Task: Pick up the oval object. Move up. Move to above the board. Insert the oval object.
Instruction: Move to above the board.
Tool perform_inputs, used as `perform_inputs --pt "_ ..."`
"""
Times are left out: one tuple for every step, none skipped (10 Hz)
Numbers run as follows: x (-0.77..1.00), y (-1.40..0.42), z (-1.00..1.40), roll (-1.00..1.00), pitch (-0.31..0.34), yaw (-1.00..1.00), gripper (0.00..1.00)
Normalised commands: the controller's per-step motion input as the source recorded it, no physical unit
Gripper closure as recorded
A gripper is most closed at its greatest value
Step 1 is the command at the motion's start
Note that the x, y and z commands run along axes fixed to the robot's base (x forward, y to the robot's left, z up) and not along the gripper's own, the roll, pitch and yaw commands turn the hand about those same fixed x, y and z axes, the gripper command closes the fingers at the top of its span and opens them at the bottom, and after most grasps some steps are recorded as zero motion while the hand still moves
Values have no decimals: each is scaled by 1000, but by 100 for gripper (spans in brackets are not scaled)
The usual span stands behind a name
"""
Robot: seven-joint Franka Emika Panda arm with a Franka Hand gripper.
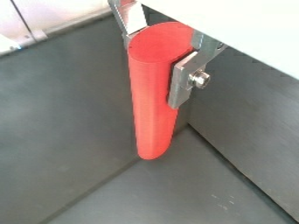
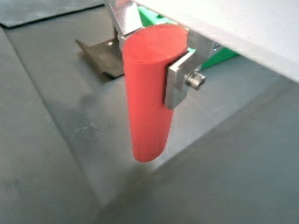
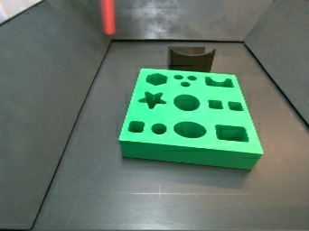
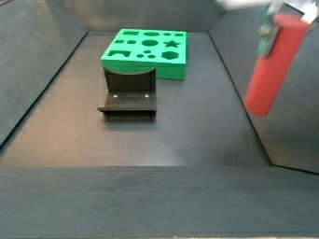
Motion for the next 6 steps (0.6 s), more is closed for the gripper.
perform_inputs --pt "-298 -241 1000 48 28 18 100" --pt "-221 -200 938 48 41 18 100" --pt "-126 -118 688 43 52 15 100" --pt "-75 -70 500 39 56 12 100" --pt "-35 -39 326 32 71 11 100" --pt "464 -1000 197 224 53 -767 100"
